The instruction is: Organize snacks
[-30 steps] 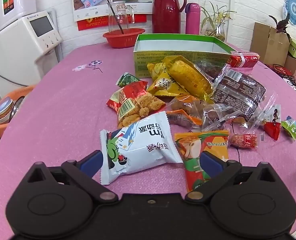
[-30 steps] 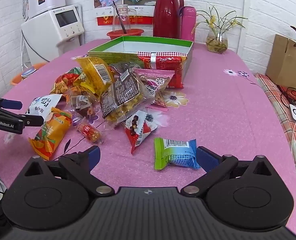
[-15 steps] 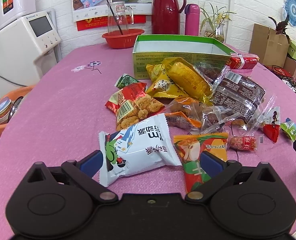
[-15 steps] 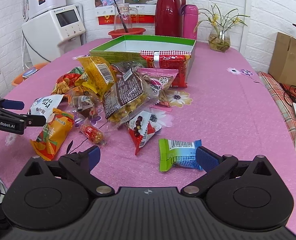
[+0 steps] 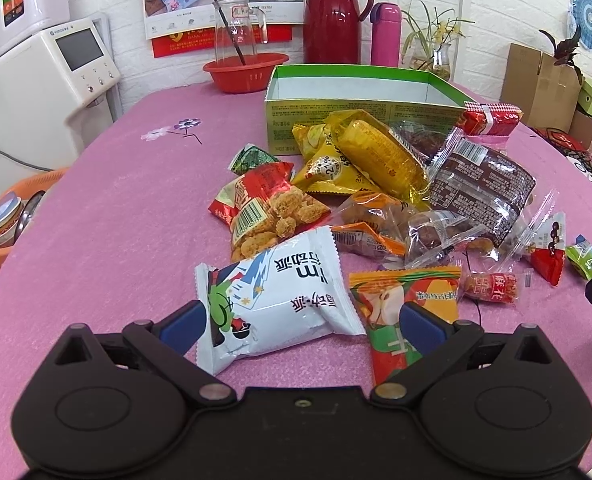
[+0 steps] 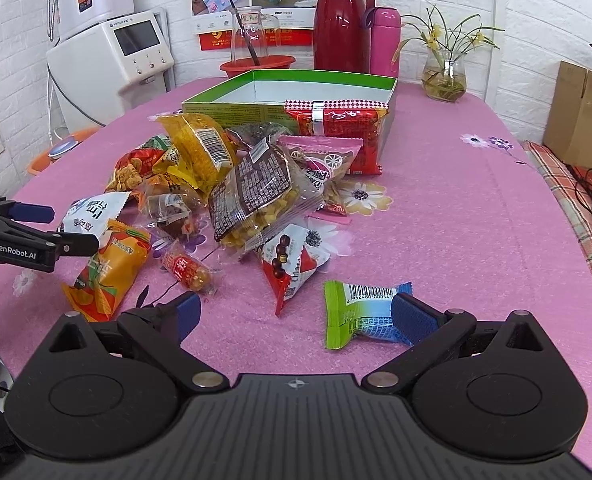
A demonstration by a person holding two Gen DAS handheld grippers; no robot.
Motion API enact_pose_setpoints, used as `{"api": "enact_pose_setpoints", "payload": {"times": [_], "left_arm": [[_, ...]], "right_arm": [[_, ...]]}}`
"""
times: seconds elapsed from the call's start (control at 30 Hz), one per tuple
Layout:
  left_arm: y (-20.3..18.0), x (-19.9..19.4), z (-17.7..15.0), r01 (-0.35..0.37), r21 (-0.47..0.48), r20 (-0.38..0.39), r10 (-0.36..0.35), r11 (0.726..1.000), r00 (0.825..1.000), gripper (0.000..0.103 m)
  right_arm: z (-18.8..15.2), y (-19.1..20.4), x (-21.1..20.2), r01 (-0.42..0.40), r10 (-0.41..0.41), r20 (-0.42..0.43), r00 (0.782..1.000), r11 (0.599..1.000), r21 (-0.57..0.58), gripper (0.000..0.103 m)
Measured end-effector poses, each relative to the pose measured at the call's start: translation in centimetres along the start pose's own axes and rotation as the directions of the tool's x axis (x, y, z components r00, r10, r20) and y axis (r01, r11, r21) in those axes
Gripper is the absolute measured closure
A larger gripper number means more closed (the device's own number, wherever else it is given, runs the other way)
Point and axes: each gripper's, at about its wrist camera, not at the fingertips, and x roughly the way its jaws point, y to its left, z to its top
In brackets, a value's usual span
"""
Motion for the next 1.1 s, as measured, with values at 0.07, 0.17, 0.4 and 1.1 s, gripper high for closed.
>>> {"api": "enact_pose_setpoints", "payload": {"times": [0.07,0.17,0.4,1.1], "left_arm": [[-0.05,0.07,-0.01,0.002,0.000,0.001,-0.002,1.000,1.000,0.004],[-0.07,0.08,-0.01,0.002,0.000,0.001,-0.002,1.000,1.000,0.004],[-0.25,0.25,0.16,0.002,0.003,-0.001,-0.002,1.000,1.000,0.004],[-0.39,0.82,0.39,0.003,0.001,-0.009,-0.003,1.000,1.000,0.004]], "right_arm": [[0.02,-0.02,0.08,-0.003,0.003,0.000,1.000,1.000,0.001,0.000],[0.01,-0.02,0.14,-0.005,0.005,0.000,1.000,1.000,0.003,0.000],[-0.01,-0.33,0.46,-0.008,0.008,0.000,1.000,1.000,0.011,0.000],[-0.10,-0.60,0.83,-0.016,0.016,0.025,1.000,1.000,-0.007,0.000]]}}
